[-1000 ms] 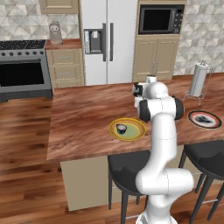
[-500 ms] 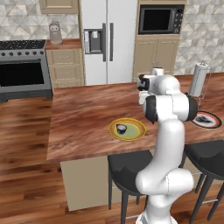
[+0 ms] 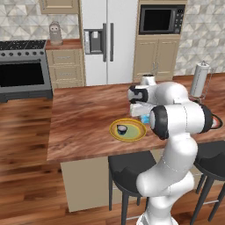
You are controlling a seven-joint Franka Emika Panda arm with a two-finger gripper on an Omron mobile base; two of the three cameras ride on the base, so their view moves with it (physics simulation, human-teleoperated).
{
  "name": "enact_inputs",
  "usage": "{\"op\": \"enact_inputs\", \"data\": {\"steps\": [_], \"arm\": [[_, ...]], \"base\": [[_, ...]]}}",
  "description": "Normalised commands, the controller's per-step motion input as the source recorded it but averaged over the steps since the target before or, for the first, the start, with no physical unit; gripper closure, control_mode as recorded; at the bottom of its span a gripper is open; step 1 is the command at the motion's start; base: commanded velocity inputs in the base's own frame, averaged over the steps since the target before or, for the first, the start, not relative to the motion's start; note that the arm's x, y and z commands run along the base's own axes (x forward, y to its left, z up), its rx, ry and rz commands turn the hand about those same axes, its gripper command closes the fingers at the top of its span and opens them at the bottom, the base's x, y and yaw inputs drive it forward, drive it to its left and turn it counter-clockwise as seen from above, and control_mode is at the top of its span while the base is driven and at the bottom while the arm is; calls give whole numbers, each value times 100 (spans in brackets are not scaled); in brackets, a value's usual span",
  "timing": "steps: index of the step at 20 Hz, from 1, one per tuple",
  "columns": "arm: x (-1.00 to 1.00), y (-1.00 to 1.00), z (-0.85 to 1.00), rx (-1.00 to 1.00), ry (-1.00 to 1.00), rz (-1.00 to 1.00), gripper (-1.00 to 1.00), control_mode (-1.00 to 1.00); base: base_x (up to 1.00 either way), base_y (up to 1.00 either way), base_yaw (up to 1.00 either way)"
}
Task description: Place two yogurt containers on each plate.
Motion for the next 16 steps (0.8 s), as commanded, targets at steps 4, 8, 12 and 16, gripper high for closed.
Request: {"op": "enact_inputs", "data": {"steps": [4, 8, 12, 16], "arm": [[0, 67, 2, 1, 0, 33, 100, -100], [27, 23, 0, 3, 0, 21, 100, -100], [35, -3, 0, 1, 4, 0, 100, -100], [40, -22, -16, 13, 10, 0, 100, -100]], "base": [[0, 0, 0], [0, 0, 0], [0, 0, 0], [0, 0, 0]]}}
